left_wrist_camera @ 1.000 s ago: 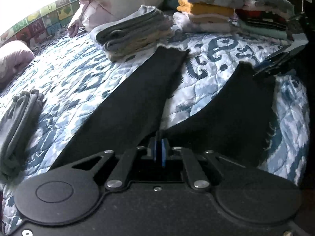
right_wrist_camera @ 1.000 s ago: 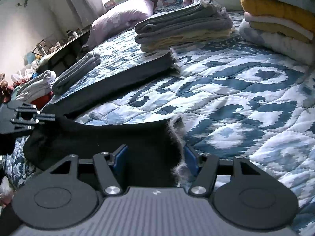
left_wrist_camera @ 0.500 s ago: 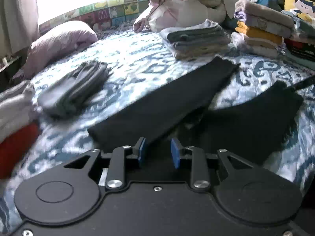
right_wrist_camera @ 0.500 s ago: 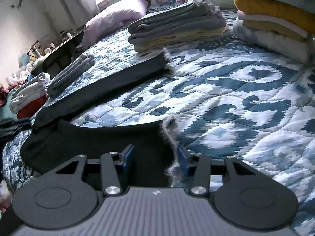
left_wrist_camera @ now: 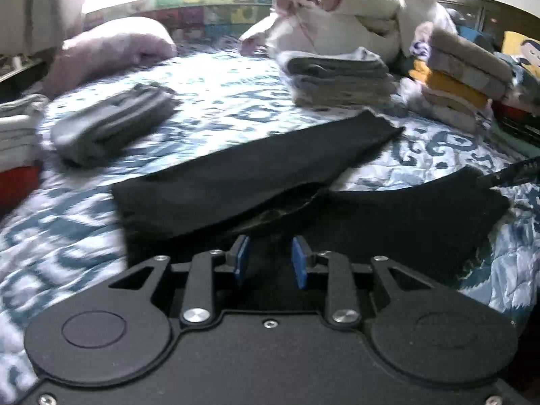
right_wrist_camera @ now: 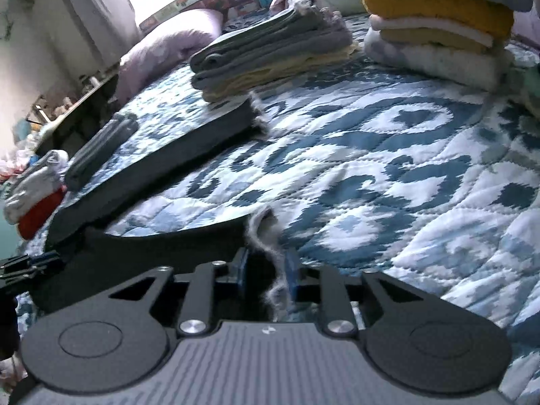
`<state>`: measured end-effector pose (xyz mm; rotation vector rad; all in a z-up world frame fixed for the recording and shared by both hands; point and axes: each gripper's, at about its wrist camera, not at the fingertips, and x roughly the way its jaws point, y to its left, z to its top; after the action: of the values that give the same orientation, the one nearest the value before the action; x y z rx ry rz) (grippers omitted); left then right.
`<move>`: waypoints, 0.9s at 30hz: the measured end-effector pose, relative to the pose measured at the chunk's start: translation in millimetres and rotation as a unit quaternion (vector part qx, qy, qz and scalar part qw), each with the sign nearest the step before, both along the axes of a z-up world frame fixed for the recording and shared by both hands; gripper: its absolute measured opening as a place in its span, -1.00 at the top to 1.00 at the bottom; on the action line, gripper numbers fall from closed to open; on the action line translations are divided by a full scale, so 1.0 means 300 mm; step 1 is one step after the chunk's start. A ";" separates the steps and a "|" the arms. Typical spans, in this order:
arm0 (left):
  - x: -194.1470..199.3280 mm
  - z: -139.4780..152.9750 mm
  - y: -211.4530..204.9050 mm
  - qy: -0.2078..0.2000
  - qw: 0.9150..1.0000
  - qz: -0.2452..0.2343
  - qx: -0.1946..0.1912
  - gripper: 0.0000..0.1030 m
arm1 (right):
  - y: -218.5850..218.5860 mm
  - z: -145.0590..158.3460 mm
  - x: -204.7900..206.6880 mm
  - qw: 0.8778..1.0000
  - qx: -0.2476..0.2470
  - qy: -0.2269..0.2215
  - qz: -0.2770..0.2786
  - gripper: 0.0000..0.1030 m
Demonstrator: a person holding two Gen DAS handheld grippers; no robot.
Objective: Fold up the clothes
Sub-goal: 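Open both grippers to release the black garment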
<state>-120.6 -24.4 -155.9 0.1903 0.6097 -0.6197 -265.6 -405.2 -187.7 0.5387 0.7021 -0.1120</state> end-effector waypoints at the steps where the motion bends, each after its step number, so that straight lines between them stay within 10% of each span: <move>1: -0.020 0.008 0.027 -0.001 1.000 0.009 -0.006 0.49 | 0.004 -0.001 -0.001 1.000 0.000 -0.003 0.003 0.25; 11: -0.061 -0.021 0.256 0.038 0.985 0.143 -0.086 0.25 | 0.042 0.017 0.025 0.997 -0.064 -0.007 -0.034 -0.06; 13: -0.044 -0.045 0.263 0.058 0.981 0.166 -0.078 0.17 | 0.051 0.008 0.056 0.994 -0.102 0.017 -0.035 0.33; 16: -0.060 -0.038 0.280 0.047 0.978 0.189 -0.073 0.17 | 0.029 0.025 0.058 0.993 -0.099 0.027 -0.059 0.32; 22: -0.152 0.005 0.280 -0.016 0.993 0.119 0.006 0.17 | 0.024 0.093 -0.003 0.984 -0.174 0.025 -0.013 0.24; 27: -0.190 0.010 0.248 -0.058 0.995 0.058 0.056 0.16 | 0.097 0.178 -0.047 0.952 -0.287 0.028 0.104 0.16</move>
<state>-177.6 49.9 -152.8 0.2921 0.5395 -0.4600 -279.7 -376.1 -134.4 -0.0970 0.7380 -0.1278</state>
